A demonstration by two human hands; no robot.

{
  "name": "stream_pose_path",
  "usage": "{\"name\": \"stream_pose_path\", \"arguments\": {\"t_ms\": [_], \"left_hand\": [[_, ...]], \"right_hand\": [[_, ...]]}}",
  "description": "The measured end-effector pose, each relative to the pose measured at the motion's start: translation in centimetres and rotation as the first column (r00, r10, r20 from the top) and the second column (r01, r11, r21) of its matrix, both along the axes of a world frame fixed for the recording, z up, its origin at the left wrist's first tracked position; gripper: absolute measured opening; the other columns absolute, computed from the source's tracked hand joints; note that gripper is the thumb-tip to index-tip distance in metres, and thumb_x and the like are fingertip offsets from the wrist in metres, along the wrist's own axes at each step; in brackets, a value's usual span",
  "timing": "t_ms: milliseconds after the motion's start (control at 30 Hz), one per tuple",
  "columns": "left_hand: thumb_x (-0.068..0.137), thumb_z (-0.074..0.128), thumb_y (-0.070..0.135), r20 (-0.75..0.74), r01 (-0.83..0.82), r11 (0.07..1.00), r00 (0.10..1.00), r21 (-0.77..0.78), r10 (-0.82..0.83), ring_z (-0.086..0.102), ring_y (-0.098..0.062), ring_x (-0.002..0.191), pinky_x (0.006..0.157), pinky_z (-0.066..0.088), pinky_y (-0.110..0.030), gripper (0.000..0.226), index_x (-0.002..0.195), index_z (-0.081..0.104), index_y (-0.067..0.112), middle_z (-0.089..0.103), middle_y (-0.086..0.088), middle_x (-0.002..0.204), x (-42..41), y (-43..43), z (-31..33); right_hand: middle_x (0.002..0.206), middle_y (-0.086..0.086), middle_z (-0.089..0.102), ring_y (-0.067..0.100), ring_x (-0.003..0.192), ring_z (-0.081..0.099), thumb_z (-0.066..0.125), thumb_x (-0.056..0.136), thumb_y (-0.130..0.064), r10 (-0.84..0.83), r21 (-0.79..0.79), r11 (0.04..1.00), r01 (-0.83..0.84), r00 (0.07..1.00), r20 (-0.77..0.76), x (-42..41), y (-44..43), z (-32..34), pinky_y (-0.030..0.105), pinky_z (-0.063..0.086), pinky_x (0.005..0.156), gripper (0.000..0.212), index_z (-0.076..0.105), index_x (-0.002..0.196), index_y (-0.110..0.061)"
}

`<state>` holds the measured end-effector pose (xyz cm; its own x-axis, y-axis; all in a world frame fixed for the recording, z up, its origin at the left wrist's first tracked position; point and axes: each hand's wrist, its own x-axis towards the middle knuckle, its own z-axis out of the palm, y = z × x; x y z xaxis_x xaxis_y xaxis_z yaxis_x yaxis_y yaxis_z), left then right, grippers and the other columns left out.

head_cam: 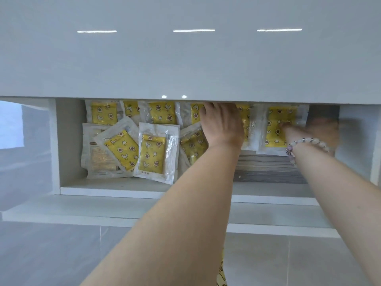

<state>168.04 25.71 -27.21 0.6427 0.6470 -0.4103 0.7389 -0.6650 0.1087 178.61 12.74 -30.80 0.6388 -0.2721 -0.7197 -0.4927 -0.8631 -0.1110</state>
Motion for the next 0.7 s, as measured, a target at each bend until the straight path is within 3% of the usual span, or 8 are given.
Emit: {"name": "stream_pose_path", "arguments": {"t_ms": [33, 133, 167, 200, 300, 367, 533, 700], "left_hand": [[0.092, 0.055, 0.03, 0.017, 0.016, 1.0, 1.0, 0.006, -0.016, 0.049, -0.025, 0.103, 0.082, 0.033, -0.03, 0.02, 0.105, 0.055, 0.014, 0.057, -0.006, 0.11, 0.0, 0.1, 0.2], [0.094, 0.052, 0.035, 0.059, 0.093, 0.988, 0.995, -0.127, -0.086, 0.052, -0.024, 0.103, 0.076, 0.034, -0.029, 0.024, 0.104, 0.054, 0.013, 0.059, -0.007, 0.109, -0.8, 0.8, 2.2], [0.094, 0.051, 0.035, 0.053, 0.12, 0.975, 0.992, -0.186, -0.112, 0.052, -0.025, 0.106, 0.078, 0.039, -0.03, 0.031, 0.113, 0.052, 0.011, 0.058, -0.008, 0.113, -1.3, 1.0, 3.2], [0.094, 0.051, 0.034, 0.022, 0.142, 0.957, 0.99, -0.253, -0.141, 0.052, -0.026, 0.108, 0.079, 0.043, -0.032, 0.037, 0.121, 0.048, 0.009, 0.056, -0.008, 0.116, -2.0, 1.2, 4.3], [0.093, 0.049, 0.025, -0.078, 0.291, 0.871, 0.934, -0.396, -0.348, 0.05, -0.027, 0.112, 0.084, 0.046, -0.035, 0.036, 0.125, 0.046, 0.007, 0.052, -0.011, 0.122, -4.7, 2.3, 8.6], [0.093, 0.047, 0.017, -0.068, 0.404, 0.824, 0.882, -0.398, -0.466, 0.047, -0.026, 0.117, 0.086, 0.044, -0.033, 0.035, 0.126, 0.048, 0.008, 0.048, -0.009, 0.127, -6.3, 3.7, 12.3], [0.094, 0.045, 0.022, -0.039, 0.32, 0.905, 0.938, -0.279, -0.344, 0.049, -0.022, 0.115, 0.088, 0.045, -0.034, 0.031, 0.123, 0.052, 0.015, 0.053, -0.003, 0.122, -8.3, 8.5, 25.4], [0.094, 0.048, 0.025, 0.003, 0.06, 0.992, 0.998, -0.113, -0.06, 0.05, -0.022, 0.114, 0.085, 0.041, -0.031, 0.029, 0.12, 0.054, 0.017, 0.057, -0.002, 0.12, -12.4, 14.4, 39.0]], "right_hand": [[0.081, 0.007, 0.026, 0.019, 0.061, 0.021, 0.071, 0.065, -0.064, 0.062, 0.005, 0.998, -0.062, 0.997, 0.048, -0.4, 0.5, 1.1, 0.035, -0.02, 0.064, 0.084, 0.046, 0.127, -0.013], [0.119, 0.011, 0.021, 0.008, 0.067, 0.026, 0.065, 0.08, -0.037, 0.212, 0.026, 0.975, -0.221, 0.956, 0.201, -3.1, 2.8, 4.2, 0.014, 0.019, 0.058, 0.032, 0.035, 0.088, -0.037], [0.096, -0.054, 0.002, 0.004, 0.071, 0.037, 0.061, 0.079, -0.04, 0.272, 0.001, 0.961, -0.276, 0.947, 0.17, -4.5, 3.6, 5.9, 0.016, 0.033, 0.062, 0.024, 0.038, 0.079, -0.033], [0.066, 0.001, 0.056, 0.007, 0.075, 0.05, 0.056, 0.08, -0.044, 0.342, -0.023, 0.939, -0.343, 0.925, 0.167, -4.9, 4.0, 6.2, 0.019, 0.044, 0.067, 0.018, 0.048, 0.079, -0.028], [0.062, 0.005, 0.06, 0.018, 0.056, 0.059, 0.046, 0.09, -0.044, 0.564, 0.0, 0.822, -0.57, 0.813, -0.148, -6.2, 7.1, 11.1, 0.019, 0.044, 0.05, 0.04, 0.065, 0.085, -0.009], [0.053, 0.001, 0.053, 0.013, 0.047, 0.05, 0.044, 0.093, -0.042, 0.75, 0.068, 0.643, -0.763, 0.609, -0.256, -6.1, 9.3, 16.2, 0.018, 0.037, 0.043, 0.042, 0.067, 0.083, -0.008], [0.096, 0.005, 0.065, 0.021, 0.086, 0.063, 0.048, 0.09, -0.022, 0.894, 0.045, 0.447, -0.893, 0.446, -0.028, -5.4, 14.7, 31.4, 0.025, 0.05, 0.072, 0.025, 0.066, 0.103, -0.011], [0.121, 0.006, 0.055, 0.024, 0.114, 0.05, 0.044, 0.093, -0.021, 0.952, -0.079, 0.193, -0.978, 0.167, 0.257, -9.4, 19.6, 45.8, 0.033, 0.042, 0.086, 0.029, 0.055, 0.118, -0.013]]}}
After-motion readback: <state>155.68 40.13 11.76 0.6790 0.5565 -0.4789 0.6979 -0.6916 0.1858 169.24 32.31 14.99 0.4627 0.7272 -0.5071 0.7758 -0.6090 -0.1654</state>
